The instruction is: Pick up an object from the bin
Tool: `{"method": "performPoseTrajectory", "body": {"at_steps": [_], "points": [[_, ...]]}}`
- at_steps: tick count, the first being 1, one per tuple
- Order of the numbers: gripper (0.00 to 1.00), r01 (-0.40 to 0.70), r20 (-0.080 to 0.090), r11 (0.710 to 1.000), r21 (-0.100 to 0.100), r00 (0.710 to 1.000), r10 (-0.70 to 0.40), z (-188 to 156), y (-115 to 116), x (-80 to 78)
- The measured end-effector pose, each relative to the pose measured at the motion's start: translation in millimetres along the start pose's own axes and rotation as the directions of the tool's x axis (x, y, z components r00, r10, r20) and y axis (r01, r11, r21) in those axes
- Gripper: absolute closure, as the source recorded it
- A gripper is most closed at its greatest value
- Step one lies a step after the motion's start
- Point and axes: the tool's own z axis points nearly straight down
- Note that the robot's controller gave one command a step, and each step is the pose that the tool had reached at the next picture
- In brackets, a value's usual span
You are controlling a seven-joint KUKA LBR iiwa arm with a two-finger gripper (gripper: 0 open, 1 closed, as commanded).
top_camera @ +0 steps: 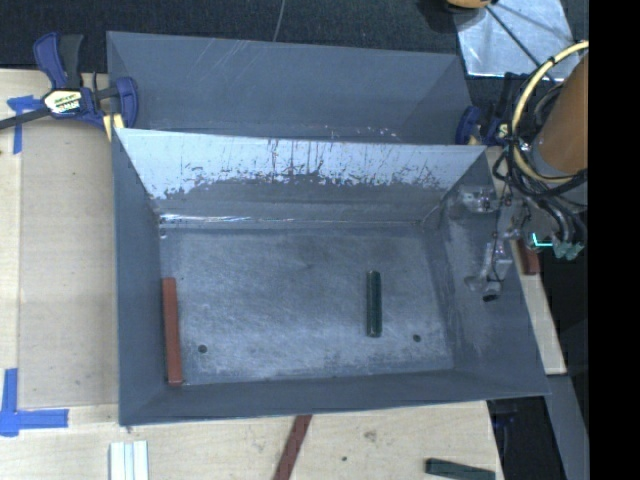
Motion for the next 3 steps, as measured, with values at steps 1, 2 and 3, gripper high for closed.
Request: {"method": "performPoseTrajectory", "body": {"at_steps": [1,2,3], "points": [[0.0,0.003,0.008,1.0,0.001,1.0,-0.003,-3.9,0.6,-1.6],[0.0,0.126,0.01,0.992,0.003,0.992,-0.126,42.4,16.0,1.6],[0.0,0.371,0.005,0.928,0.002,0.928,-0.371,72.6,64.5,-10.5]]}}
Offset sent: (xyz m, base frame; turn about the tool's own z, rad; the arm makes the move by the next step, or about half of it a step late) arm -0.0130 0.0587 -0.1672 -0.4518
